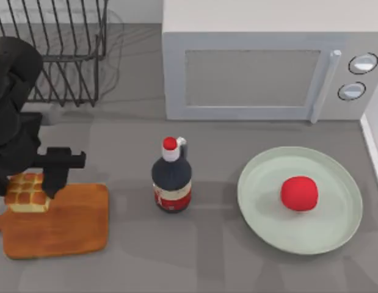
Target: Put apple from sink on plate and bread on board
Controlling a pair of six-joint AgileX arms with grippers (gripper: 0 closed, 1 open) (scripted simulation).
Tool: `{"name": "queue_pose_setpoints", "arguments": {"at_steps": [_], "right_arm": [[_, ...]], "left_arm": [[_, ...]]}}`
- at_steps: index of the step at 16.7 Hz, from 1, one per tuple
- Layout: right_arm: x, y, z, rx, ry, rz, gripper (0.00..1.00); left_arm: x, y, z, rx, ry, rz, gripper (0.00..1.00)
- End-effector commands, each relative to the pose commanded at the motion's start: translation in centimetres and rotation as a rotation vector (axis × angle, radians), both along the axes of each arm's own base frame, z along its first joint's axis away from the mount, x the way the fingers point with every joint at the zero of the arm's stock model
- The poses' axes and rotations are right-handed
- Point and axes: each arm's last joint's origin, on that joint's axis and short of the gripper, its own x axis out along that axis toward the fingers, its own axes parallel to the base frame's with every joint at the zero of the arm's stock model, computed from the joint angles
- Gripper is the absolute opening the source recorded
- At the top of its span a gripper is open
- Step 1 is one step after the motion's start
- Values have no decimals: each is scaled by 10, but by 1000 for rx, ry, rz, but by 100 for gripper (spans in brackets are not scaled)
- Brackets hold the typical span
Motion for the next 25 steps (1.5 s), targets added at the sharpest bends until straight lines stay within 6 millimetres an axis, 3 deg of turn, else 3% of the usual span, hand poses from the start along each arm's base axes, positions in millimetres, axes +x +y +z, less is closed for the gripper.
{"name": "queue_pose_setpoints", "arguments": {"at_steps": [7,16,20,25], "right_arm": [[0,0,0,0,0,0,100],[0,0,0,0,0,0,100],[0,0,0,0,0,0,100],[0,0,0,0,0,0,100]], "left_arm": [[2,-1,-12,-7,-34,-1,0],[-1,-1,-43,-1,-6,-2,0],[-2,-1,-44,-1,-3,-2,0],[-2,-1,-44,-1,-3,-2,38]]}}
